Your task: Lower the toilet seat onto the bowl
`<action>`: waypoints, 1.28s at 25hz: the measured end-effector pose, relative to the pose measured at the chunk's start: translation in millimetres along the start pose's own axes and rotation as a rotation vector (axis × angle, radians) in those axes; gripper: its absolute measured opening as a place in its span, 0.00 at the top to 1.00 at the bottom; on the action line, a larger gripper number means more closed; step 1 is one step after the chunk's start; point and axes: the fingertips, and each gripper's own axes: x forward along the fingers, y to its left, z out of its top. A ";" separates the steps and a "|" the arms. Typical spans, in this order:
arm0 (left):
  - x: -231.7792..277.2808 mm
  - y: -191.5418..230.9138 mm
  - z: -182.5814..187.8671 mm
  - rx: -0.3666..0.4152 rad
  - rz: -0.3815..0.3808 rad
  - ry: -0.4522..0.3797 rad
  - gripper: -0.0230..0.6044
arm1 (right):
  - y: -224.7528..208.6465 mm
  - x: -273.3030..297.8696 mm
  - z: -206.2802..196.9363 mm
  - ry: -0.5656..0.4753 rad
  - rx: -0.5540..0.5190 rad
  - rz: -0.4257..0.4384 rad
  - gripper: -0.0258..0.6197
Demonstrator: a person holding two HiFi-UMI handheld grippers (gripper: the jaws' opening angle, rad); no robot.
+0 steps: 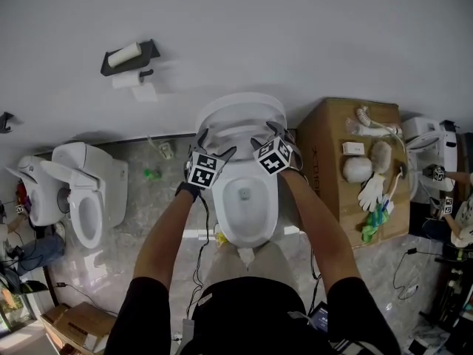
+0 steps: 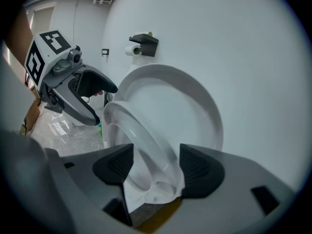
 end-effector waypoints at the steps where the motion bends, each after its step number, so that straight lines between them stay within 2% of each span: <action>1: -0.5 0.9 0.1 0.000 0.001 0.000 0.21 | -1.1 0.5 0.5 -0.005 0.004 -0.007 0.54; 2: -1.2 2.2 0.7 0.000 0.005 -0.002 0.21 | -4.2 0.1 0.6 -0.013 0.013 -0.021 0.57; 4: -1.0 2.6 -0.6 0.004 0.008 -0.005 0.21 | -13.0 -3.7 -2.9 -0.028 0.020 -0.057 0.78; 8: -6.2 8.2 -3.5 0.002 0.012 0.009 0.21 | -14.0 -5.7 -6.2 -0.030 -0.066 -0.104 0.82; 15: -10.3 13.2 -2.8 -0.014 0.019 0.001 0.21 | -12.8 -7.7 -6.7 -0.021 -0.061 -0.106 0.82; 22: -26.0 -5.2 -5.6 -0.130 -0.011 -0.060 0.21 | -6.9 -16.4 -10.8 -0.028 -0.045 -0.125 0.82; 32: -42.8 -26.1 -23.4 -0.121 -0.018 -0.068 0.22 | 2.0 -32.0 -19.1 -0.054 0.002 -0.164 0.81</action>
